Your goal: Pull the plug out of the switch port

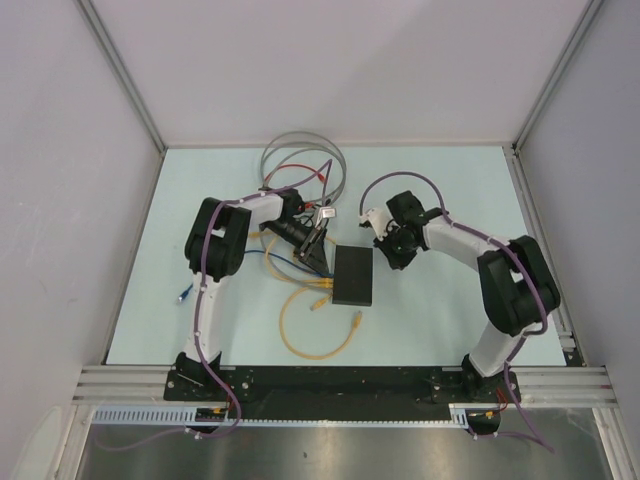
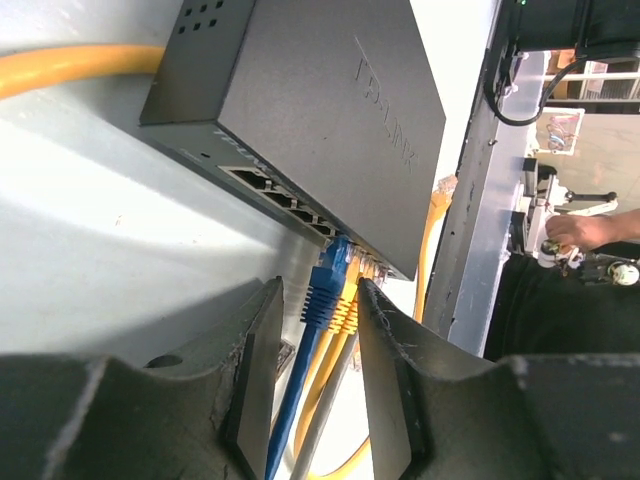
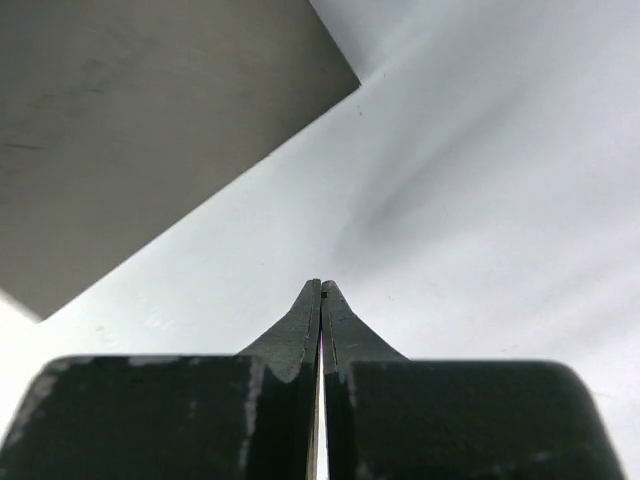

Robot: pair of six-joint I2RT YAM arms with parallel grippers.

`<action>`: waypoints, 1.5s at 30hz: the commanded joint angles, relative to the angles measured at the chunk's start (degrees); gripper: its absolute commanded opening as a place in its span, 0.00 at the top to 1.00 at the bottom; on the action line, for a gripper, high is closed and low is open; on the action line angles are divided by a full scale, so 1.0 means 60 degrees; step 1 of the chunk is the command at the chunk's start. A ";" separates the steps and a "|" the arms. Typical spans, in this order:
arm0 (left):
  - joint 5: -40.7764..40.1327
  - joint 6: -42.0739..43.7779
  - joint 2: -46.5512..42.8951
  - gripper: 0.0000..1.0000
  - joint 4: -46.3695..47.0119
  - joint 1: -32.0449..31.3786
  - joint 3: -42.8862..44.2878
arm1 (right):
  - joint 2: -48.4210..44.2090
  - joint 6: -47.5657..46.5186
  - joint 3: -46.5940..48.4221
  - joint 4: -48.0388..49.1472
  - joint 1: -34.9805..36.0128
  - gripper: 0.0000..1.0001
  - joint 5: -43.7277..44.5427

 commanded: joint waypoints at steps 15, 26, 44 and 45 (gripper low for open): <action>0.0082 -0.1294 -0.0706 0.54 0.1891 0.0015 -0.0863 | 0.2456 -0.0669 0.2428 0.0684 0.0860 1.00 0.0661; 0.0023 -0.1295 -0.0663 0.53 0.1876 0.0015 -0.0775 | 0.0965 -0.1577 0.2694 -0.0003 0.0553 0.98 0.1178; 0.0053 -0.0813 -0.0297 0.54 0.1189 0.0059 -0.0263 | 0.1459 -0.0816 0.1771 -0.0782 0.1578 1.00 -0.1742; 0.0024 -0.0754 -0.0282 0.56 0.1130 0.0059 -0.0248 | 0.1547 -0.0816 0.1771 -0.0694 0.1578 1.00 -0.1581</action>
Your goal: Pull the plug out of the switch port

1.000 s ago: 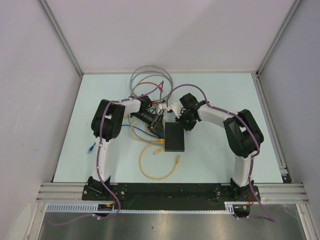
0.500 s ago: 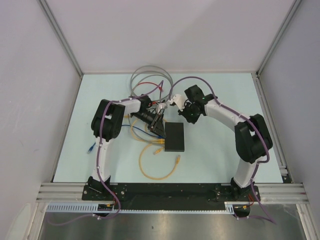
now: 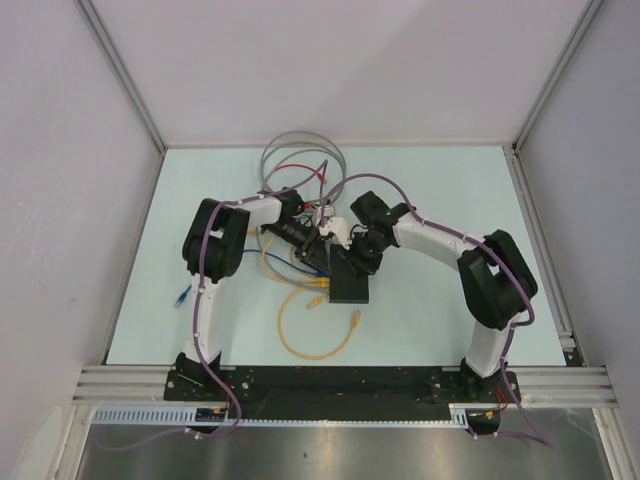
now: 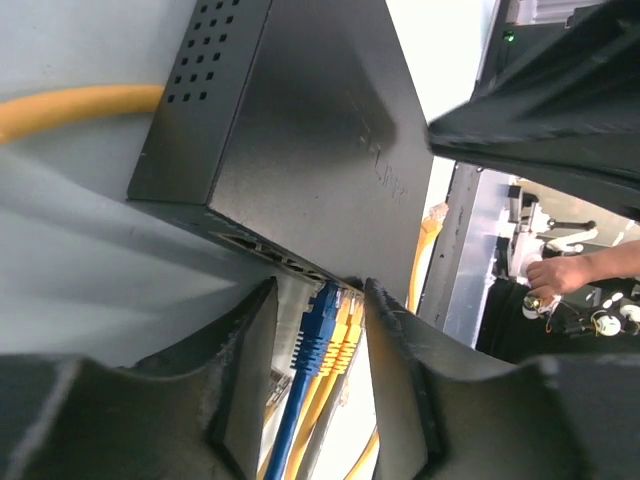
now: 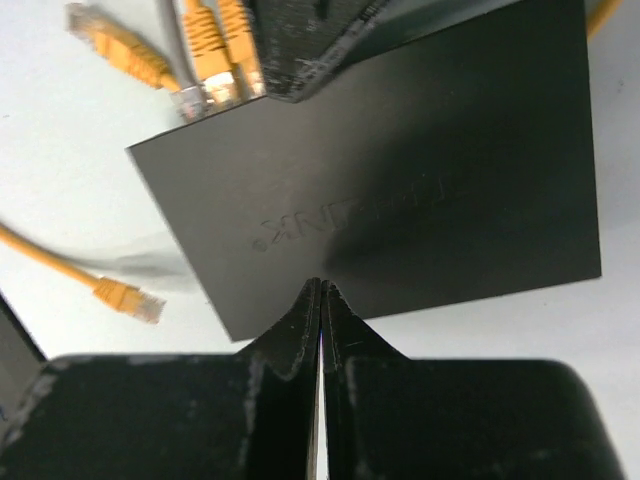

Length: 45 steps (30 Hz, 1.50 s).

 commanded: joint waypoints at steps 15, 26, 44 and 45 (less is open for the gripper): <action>0.0295 0.2465 0.0643 0.68 -0.2071 0.0070 0.0972 | 0.0924 0.0175 0.0001 0.0637 0.0049 1.00 0.0432; 0.0296 0.2409 0.0877 0.71 -0.1969 0.0202 0.1147 | 0.1027 0.0131 0.0001 0.0622 0.0166 1.00 0.0476; 0.0751 0.1090 0.1346 0.71 -0.1633 0.0188 0.1704 | 0.1085 0.0102 0.0001 0.0666 0.0254 1.00 0.0564; 0.0706 0.1017 0.1361 0.72 -0.1589 0.0188 0.1719 | 0.1100 0.0102 0.0001 0.0681 0.0283 1.00 0.0564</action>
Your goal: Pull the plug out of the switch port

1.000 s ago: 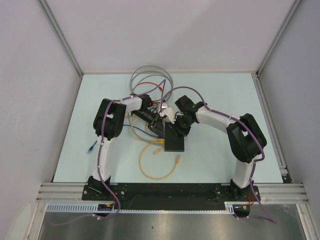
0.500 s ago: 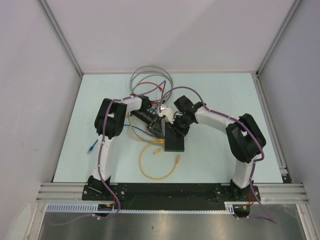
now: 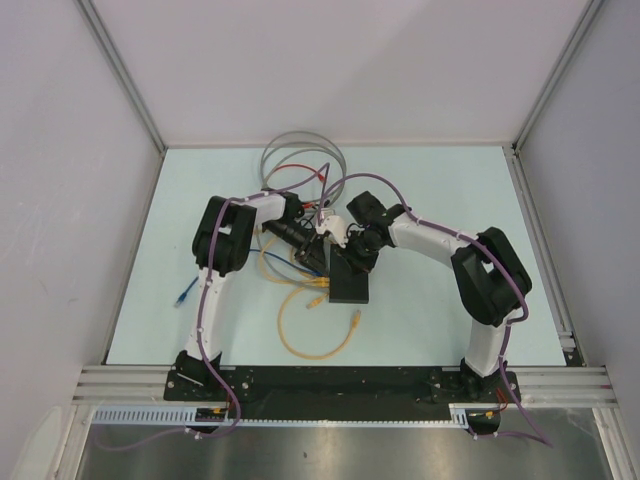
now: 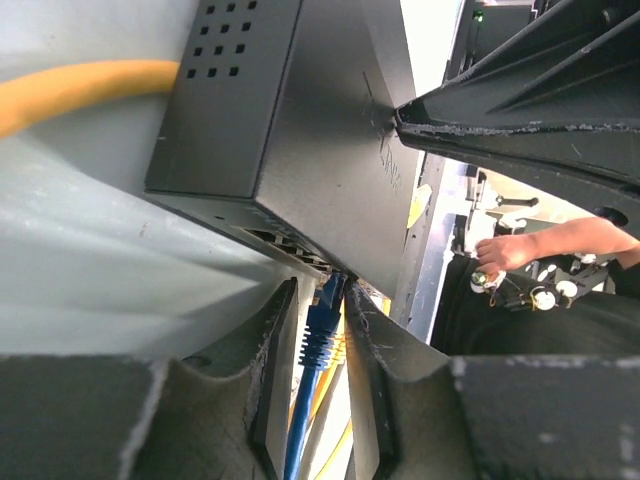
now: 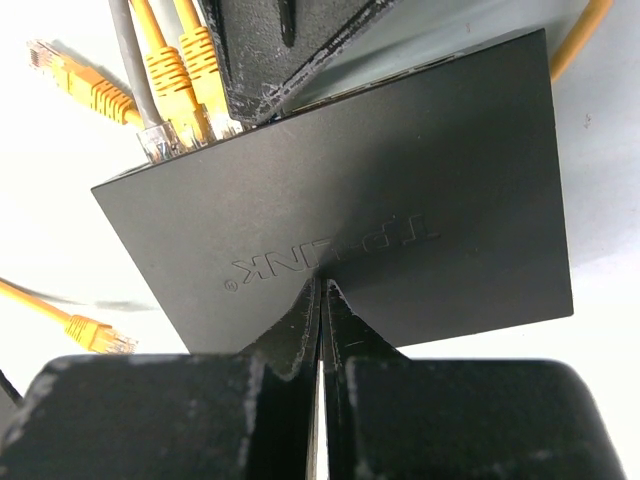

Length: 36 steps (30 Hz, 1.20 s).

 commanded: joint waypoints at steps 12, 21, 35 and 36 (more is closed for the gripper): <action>-0.0470 0.0498 0.0151 1.00 0.0334 0.0108 0.0345 | 0.0543 -0.0223 -0.0218 -0.0023 0.0229 1.00 0.0433; -0.0355 0.0893 0.0460 1.00 -0.0033 0.0137 0.1036 | 0.0543 -0.0267 -0.0277 0.0007 0.0273 1.00 0.0419; -0.0544 0.1027 0.0314 1.00 -0.0312 0.0298 0.0918 | 0.0689 -0.0355 -0.0482 0.0007 0.0361 1.00 0.0375; -0.0283 0.1012 0.0255 1.00 -0.0297 0.0298 0.0554 | 0.0689 -0.0355 -0.0482 -0.0022 0.0375 1.00 0.0375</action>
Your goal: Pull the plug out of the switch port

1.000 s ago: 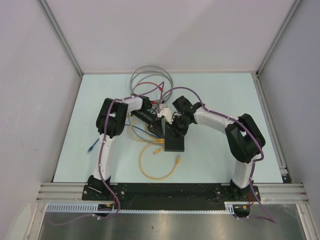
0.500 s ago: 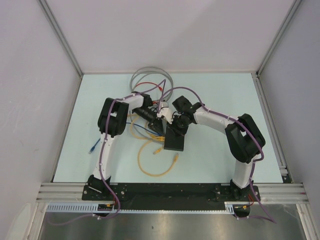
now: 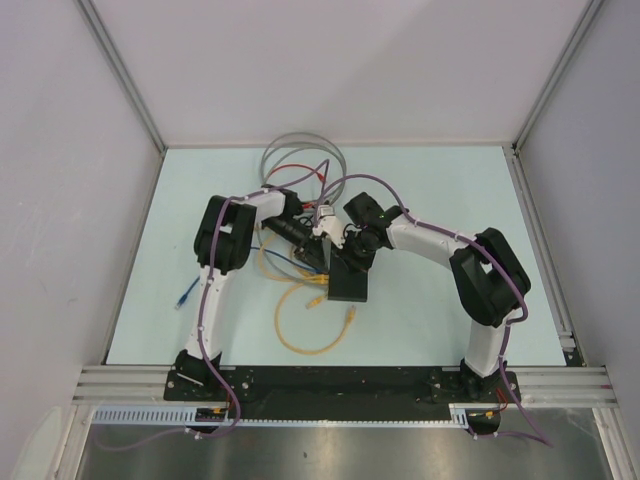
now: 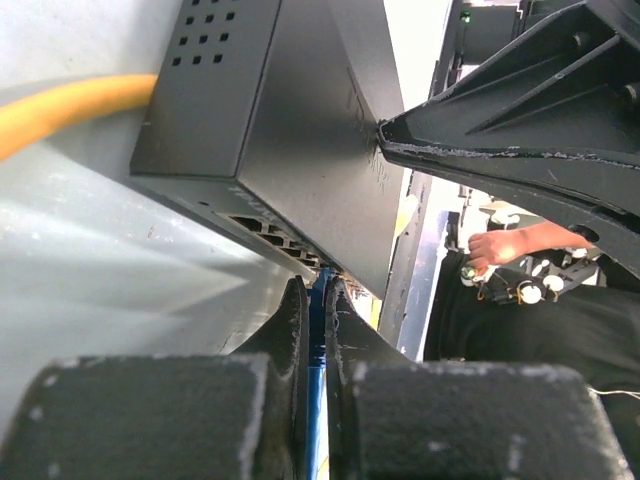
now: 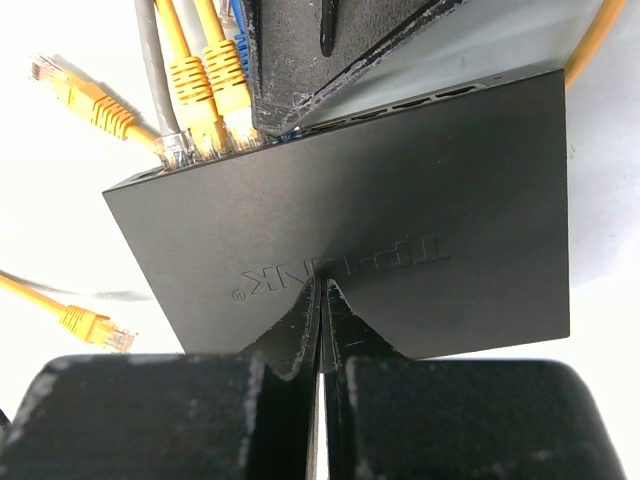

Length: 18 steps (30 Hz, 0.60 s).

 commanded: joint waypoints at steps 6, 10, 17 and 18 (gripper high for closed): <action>-0.0746 0.0982 -0.0362 1.00 0.0244 0.0028 -0.1392 | 0.0524 -0.0213 -0.0680 -0.0380 0.0223 1.00 0.0225; -0.1188 0.0675 -0.0626 1.00 0.0772 0.0247 -0.1132 | 0.0510 -0.0169 -0.0738 -0.0380 0.0237 1.00 0.0225; -0.0792 0.0411 -0.0201 1.00 0.0669 0.0233 -0.0031 | 0.0525 -0.0199 -0.0724 -0.0365 0.0281 1.00 0.0313; -0.0807 0.0425 -0.0216 1.00 0.0727 0.0233 -0.0235 | 0.0495 -0.0213 -0.0724 -0.0379 0.0281 1.00 0.0328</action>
